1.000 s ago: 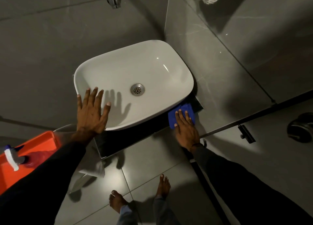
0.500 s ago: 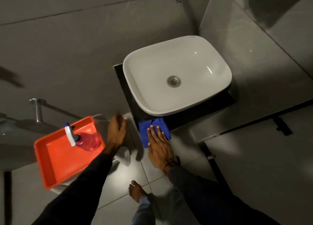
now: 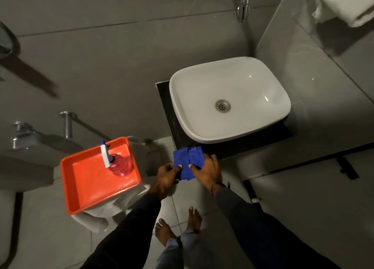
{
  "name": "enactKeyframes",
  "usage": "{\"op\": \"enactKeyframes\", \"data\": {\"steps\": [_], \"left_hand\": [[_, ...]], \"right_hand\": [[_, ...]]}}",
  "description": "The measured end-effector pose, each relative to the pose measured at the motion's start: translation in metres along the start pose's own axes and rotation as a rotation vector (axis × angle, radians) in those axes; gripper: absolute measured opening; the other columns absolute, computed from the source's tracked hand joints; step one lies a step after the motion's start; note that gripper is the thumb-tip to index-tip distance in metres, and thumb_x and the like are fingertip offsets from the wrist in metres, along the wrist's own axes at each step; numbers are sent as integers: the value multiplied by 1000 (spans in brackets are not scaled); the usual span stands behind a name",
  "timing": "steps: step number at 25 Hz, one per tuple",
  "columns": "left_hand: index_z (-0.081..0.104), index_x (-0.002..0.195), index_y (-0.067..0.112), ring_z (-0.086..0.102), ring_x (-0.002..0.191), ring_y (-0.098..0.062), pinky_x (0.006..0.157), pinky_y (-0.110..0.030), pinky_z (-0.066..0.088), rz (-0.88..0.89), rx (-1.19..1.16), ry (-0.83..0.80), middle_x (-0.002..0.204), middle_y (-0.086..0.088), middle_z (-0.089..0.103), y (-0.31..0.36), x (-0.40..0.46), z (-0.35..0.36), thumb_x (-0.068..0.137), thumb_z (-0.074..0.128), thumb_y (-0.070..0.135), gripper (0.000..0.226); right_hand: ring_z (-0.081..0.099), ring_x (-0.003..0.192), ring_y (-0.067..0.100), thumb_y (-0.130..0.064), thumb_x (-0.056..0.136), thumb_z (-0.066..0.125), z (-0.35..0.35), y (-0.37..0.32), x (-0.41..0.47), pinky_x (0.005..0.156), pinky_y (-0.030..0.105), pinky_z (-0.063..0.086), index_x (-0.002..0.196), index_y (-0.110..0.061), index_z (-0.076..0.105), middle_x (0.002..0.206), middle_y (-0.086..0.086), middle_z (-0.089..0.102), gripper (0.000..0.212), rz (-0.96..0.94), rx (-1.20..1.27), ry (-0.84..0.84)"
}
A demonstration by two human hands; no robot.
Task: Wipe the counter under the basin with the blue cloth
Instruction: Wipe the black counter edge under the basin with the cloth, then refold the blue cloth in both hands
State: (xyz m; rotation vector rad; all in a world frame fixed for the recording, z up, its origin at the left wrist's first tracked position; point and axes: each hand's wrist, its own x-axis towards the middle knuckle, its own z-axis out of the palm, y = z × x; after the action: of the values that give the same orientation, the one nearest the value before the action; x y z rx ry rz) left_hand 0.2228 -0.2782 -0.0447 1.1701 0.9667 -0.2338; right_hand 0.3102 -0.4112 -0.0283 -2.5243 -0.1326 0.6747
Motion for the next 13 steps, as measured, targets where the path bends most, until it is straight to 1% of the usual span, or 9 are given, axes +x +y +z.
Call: {"op": "enactKeyframes", "data": {"steps": [1, 2, 5, 6, 9, 10, 11, 12, 13], "left_hand": [[62, 121, 6, 73, 104, -29, 93, -43, 60, -11, 13, 10, 116, -15, 74, 3, -3, 0, 98, 61, 24, 29], [62, 123, 7, 72, 103, -29, 94, -44, 58, -23, 32, 1, 118, -16, 73, 5, -6, 0, 98, 61, 23, 30], [63, 127, 5, 70, 97, -27, 83, -36, 58, -65, 44, 11, 121, -20, 73, 11, -18, -12, 96, 62, 21, 34], [63, 127, 5, 70, 100, -28, 83, -36, 59, -74, 16, 23, 122, -20, 73, 11, -25, -20, 96, 63, 20, 35], [61, 126, -1, 67, 108, -33, 99, -48, 56, -96, -128, 70, 122, -20, 71, 2, -46, -51, 94, 64, 15, 36], [61, 123, -1, 66, 106, -32, 95, -47, 57, -87, -174, 86, 118, -19, 70, -3, -53, -63, 94, 64, 12, 32], [61, 120, 3, 66, 102, -30, 87, -42, 58, -79, -208, 104, 114, -18, 69, -9, -61, -78, 95, 64, 11, 27], [61, 118, 5, 64, 100, -30, 81, -37, 56, -84, -227, 124, 112, -17, 67, -14, -67, -94, 95, 63, 9, 24], [60, 118, 5, 62, 99, -30, 79, -36, 53, -95, -237, 159, 110, -18, 65, -20, -72, -110, 95, 62, 8, 23]], "right_hand": [[59, 116, 29, -35, 84, 76, 0, -6, 2, 98, 45, 56, 120, -13, 59, 125, 11, 56, 45, 10, 25, -15], [61, 113, 29, -32, 84, 77, 2, -11, 3, 97, 46, 57, 115, -12, 61, 122, 11, 59, 39, 24, 78, -23], [67, 109, 29, -19, 83, 79, 13, -26, -2, 95, 44, 59, 110, -11, 64, 117, 11, 67, 32, 33, 188, -91], [68, 108, 29, -18, 82, 80, 16, -31, -4, 94, 41, 59, 110, -11, 65, 115, 11, 69, 32, 26, 191, -127], [71, 103, 29, -14, 80, 83, 29, -50, -11, 92, 38, 60, 105, -10, 67, 109, 12, 74, 30, -3, 202, -279], [71, 102, 29, -12, 78, 84, 35, -58, -15, 92, 38, 60, 101, -10, 67, 106, 12, 74, 28, -5, 210, -322], [71, 100, 29, -11, 77, 85, 44, -68, -19, 92, 39, 60, 96, -12, 66, 103, 12, 74, 27, -9, 216, -356], [71, 99, 29, -11, 76, 85, 56, -79, -25, 93, 40, 61, 93, -13, 65, 102, 11, 73, 27, -11, 212, -381], [71, 99, 30, -11, 76, 86, 69, -90, -32, 92, 41, 61, 91, -14, 64, 103, 12, 73, 26, -13, 200, -402]]}}
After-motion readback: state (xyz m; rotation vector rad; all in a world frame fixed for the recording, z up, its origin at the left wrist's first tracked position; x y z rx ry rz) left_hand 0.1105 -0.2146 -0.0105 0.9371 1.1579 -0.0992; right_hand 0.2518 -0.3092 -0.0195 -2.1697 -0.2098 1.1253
